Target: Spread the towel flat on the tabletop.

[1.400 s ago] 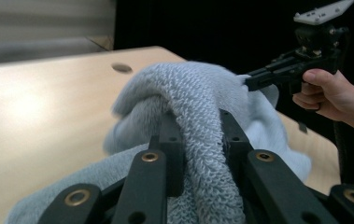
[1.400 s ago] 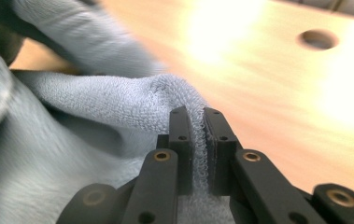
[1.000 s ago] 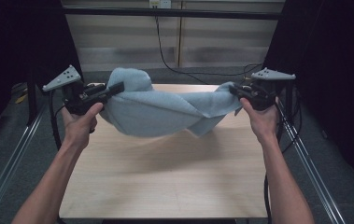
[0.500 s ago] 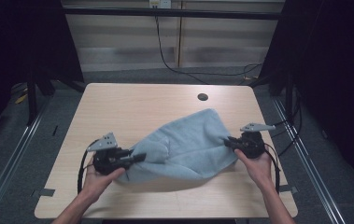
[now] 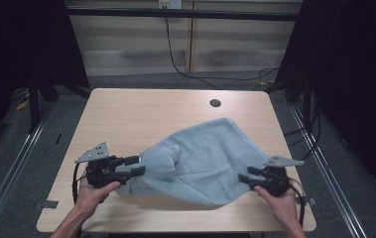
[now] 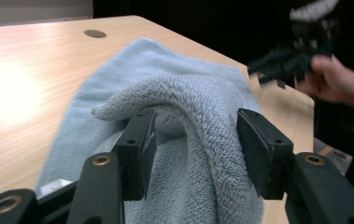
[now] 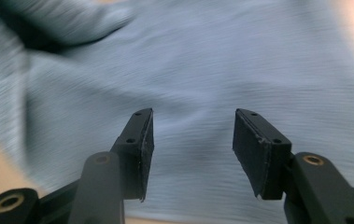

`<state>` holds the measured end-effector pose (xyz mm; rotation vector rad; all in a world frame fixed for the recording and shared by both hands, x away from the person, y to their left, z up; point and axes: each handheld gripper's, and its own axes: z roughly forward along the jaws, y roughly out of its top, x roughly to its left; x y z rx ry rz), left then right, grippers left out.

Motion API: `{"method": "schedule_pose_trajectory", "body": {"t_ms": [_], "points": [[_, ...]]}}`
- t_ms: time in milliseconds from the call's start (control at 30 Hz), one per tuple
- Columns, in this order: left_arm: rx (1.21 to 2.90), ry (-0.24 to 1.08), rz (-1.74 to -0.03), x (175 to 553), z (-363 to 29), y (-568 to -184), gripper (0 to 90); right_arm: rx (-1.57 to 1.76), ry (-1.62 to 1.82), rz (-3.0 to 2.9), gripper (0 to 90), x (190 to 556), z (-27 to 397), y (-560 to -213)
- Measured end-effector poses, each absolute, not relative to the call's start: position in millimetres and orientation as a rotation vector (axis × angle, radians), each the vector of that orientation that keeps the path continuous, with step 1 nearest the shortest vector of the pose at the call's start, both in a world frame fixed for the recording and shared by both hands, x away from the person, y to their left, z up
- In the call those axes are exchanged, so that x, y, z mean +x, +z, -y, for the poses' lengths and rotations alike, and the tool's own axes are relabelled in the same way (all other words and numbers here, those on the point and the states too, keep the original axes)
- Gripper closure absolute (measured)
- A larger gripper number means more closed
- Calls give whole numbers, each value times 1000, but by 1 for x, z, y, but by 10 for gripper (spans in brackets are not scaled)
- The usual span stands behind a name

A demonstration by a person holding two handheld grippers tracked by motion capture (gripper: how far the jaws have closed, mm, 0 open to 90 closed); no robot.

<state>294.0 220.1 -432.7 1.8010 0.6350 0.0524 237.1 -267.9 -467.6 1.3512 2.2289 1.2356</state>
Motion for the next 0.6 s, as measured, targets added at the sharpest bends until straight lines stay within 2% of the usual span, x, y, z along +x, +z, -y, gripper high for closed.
{"method": "schedule_pose_trajectory", "body": {"t_ms": [67, 100, 300, 400, 533, 600], "points": [[1786, 45, -649, 296, -223, -434, 458, 1331, 1223, -2269, 483, 236, 257, -471], [1775, 37, -676, 297, -229, -435, 433, 1281, 1218, -2354, 459, 237, 234, -475], [1736, 50, -708, 294, -240, -430, 357, 1082, 1359, -2485, 383, 241, 167, -465], [1740, 68, -740, 297, -247, -433, 345, 1017, 1422, -2541, 347, 247, 141, -469], [1828, 144, -832, 311, -249, -454, 363, 960, 1460, -2589, 291, 254, 112, -473], [1872, 107, -878, 320, -248, -472, 340, 940, 1507, -2593, 281, 258, 104, -472]]}}
